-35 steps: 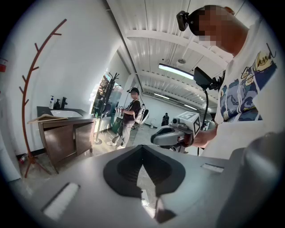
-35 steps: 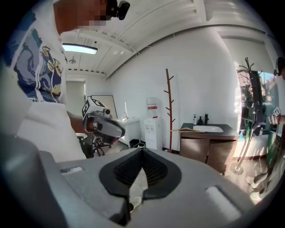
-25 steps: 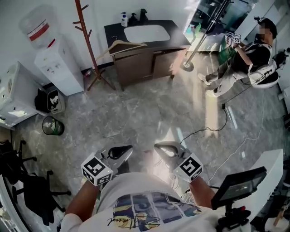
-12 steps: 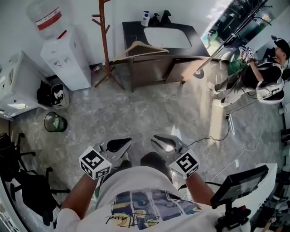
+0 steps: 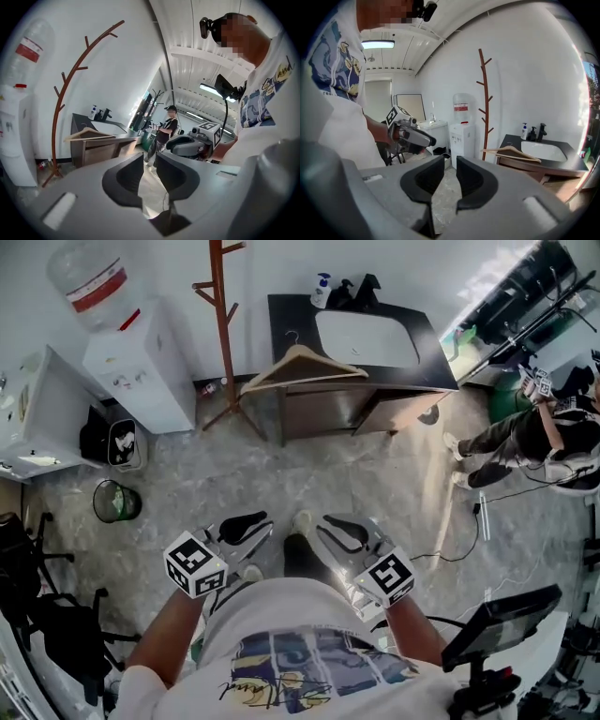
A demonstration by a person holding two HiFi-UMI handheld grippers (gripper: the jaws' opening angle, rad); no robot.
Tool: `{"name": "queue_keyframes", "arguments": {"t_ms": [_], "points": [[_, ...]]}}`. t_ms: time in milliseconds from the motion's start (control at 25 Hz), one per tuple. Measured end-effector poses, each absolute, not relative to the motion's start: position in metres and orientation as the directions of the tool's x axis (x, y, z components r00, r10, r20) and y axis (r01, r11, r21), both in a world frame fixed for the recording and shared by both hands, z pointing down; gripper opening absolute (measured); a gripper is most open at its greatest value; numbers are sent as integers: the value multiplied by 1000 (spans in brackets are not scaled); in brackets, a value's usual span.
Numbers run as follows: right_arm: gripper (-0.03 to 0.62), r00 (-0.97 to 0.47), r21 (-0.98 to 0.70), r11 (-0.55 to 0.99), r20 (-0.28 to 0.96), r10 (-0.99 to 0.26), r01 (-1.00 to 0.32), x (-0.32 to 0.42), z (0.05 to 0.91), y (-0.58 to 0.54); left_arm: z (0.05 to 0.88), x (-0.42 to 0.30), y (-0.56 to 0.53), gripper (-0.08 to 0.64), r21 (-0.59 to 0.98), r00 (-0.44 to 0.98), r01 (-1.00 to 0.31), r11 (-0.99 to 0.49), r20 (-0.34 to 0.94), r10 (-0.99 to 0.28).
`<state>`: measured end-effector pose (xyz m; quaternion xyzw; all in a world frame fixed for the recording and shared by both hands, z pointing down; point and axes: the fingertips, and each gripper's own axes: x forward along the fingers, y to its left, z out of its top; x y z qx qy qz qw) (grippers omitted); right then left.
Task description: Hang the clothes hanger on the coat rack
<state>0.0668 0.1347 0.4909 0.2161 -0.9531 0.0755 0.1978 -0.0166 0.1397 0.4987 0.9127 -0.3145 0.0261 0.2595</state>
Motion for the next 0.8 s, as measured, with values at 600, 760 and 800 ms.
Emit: {"name": "queue_keyframes", "arguments": {"t_ms": [600,760,800], "points": [[81,-832,-49,920,448,-328,-389,98,494,-51,587,-104,-101,181,483,629,-761,-432,390,-673],[81,-795,-63,880,464,-391,-470,89,493,-69,626,-149,-162,222,517,616,-766,-382,422,-665],[81,-780,-70,865,473,-410,-497,89,495,-71,638,-156,-174,232,534,623,-759,-373,427,-656]]}}
